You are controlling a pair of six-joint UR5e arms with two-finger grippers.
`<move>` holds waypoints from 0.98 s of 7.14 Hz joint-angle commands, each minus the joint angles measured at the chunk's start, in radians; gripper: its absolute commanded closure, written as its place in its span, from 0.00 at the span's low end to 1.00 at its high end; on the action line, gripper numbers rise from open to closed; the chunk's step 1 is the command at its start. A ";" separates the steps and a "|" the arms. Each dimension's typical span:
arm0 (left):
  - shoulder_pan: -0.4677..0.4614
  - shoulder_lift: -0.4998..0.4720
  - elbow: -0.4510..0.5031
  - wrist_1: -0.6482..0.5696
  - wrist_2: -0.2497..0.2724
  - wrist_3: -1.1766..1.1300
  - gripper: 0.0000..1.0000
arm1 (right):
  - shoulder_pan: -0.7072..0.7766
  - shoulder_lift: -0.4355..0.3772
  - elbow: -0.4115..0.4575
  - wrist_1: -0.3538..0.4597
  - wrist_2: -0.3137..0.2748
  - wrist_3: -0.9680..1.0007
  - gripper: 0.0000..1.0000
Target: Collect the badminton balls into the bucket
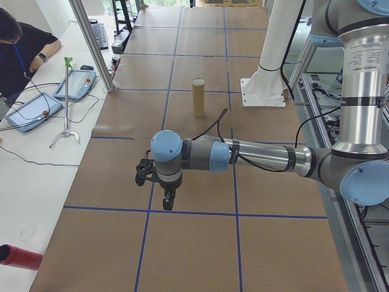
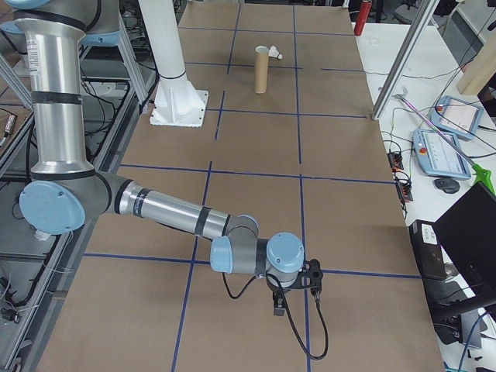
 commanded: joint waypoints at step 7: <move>0.010 -0.179 0.114 -0.102 0.008 -0.015 0.00 | 0.000 0.000 0.000 0.000 0.000 0.000 0.00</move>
